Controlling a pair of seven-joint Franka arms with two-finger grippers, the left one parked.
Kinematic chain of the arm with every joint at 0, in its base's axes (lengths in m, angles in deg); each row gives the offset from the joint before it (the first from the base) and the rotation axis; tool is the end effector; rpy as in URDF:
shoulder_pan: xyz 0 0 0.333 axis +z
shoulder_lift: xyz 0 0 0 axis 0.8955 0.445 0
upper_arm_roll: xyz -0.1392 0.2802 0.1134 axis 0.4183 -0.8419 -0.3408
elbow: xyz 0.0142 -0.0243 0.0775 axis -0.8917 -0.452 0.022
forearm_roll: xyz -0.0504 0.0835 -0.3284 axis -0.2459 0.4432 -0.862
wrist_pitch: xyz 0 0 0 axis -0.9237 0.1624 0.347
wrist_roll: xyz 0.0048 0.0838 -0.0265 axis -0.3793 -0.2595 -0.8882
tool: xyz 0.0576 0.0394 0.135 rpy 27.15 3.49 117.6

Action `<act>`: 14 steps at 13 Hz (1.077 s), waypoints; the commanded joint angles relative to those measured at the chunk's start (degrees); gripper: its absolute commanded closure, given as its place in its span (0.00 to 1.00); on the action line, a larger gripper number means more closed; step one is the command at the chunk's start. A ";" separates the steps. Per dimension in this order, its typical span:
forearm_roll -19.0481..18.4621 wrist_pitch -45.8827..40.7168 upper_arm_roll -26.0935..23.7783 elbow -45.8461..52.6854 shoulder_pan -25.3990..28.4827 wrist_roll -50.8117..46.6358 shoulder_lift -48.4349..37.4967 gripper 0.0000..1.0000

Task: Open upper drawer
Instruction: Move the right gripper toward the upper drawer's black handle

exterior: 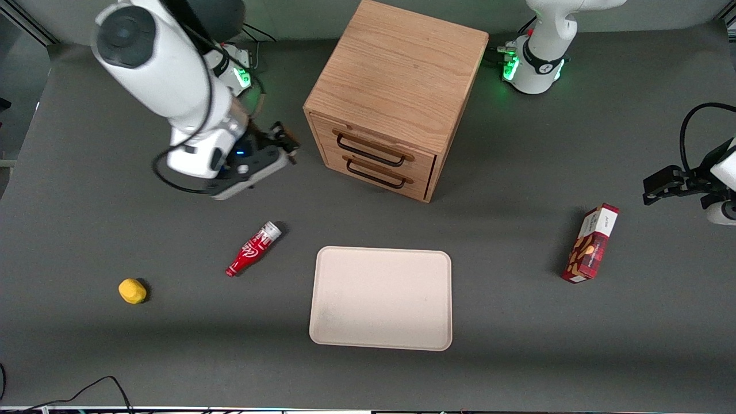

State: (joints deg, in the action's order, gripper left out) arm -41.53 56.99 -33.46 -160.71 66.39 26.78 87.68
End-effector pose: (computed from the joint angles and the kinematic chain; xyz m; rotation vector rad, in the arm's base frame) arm 0.5043 0.3252 0.5323 -2.8747 -0.7597 0.0117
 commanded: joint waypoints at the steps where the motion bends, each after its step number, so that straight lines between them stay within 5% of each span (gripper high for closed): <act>1: -4.87 1.61 -5.16 4.22 2.71 -0.20 6.82 0.00; 3: -9.99 2.06 -9.30 4.05 4.13 -0.81 10.85 0.00; 14: -12.10 5.57 -9.93 1.41 7.03 2.00 17.20 0.00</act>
State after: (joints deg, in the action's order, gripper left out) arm -51.09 61.71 -42.89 -159.74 73.27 27.68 103.64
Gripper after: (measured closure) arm 0.000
